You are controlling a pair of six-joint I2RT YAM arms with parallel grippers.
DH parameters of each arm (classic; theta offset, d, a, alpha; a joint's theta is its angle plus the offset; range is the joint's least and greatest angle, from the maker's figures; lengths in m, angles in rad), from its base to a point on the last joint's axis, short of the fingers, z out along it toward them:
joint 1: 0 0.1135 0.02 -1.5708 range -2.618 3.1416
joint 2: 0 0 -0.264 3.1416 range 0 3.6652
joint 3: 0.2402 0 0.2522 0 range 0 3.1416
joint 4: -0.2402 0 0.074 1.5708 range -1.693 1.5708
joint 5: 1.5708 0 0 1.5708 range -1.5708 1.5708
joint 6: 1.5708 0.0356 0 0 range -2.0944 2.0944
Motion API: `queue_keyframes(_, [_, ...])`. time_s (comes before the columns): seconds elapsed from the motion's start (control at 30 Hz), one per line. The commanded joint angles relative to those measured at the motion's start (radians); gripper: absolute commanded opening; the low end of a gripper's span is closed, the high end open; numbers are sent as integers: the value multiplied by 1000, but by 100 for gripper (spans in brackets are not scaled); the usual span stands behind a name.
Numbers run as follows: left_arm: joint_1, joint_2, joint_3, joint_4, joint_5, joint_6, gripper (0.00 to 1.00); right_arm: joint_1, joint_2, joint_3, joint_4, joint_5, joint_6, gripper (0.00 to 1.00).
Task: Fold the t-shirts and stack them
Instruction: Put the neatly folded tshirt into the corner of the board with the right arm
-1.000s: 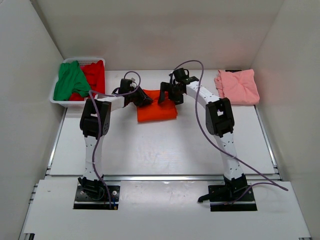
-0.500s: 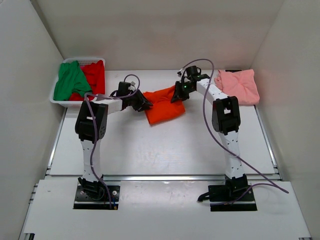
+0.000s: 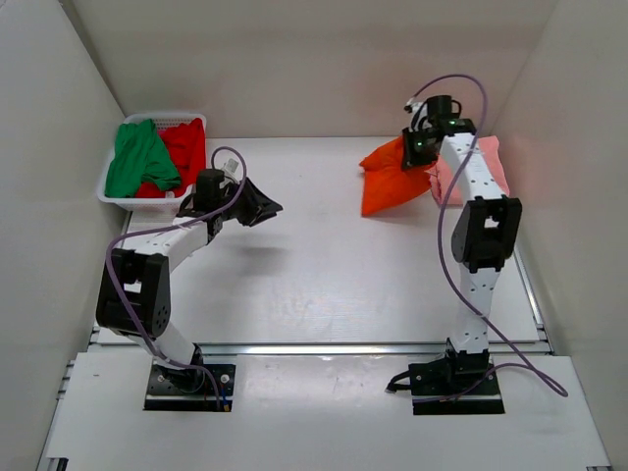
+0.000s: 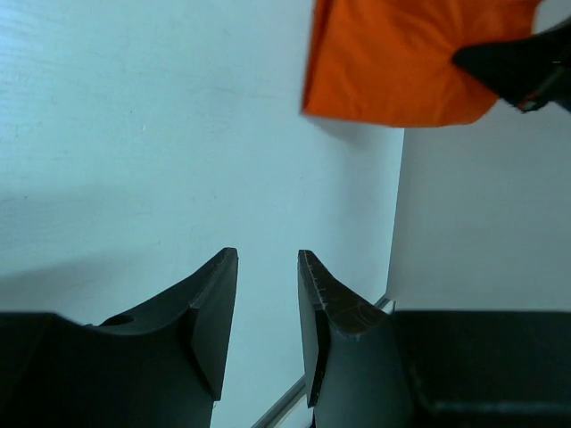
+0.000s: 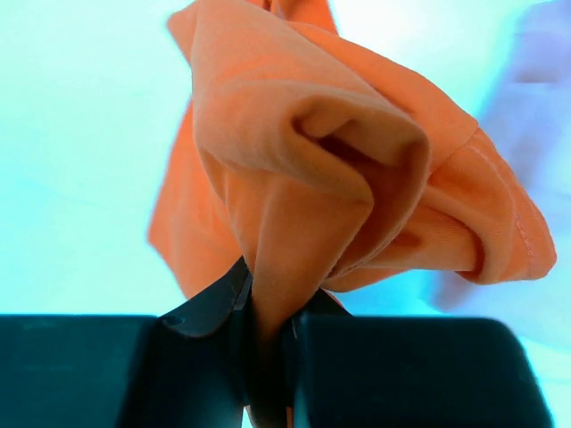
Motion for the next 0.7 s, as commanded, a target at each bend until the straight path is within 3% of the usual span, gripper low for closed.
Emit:
queue_keyframes(0.0, [-4, -38, -39, 10, 28, 11, 44, -82, -125, 10, 7, 29, -95, 0])
queue_keyframes(0.33, [5, -78, -82, -19, 54, 51, 44, -291, -98, 99, -20, -83, -229, 0])
queue_keyframes(0.67, [-9, -81, -119, -19, 45, 61, 44, -340, -15, 102, 59, 75, -298, 0])
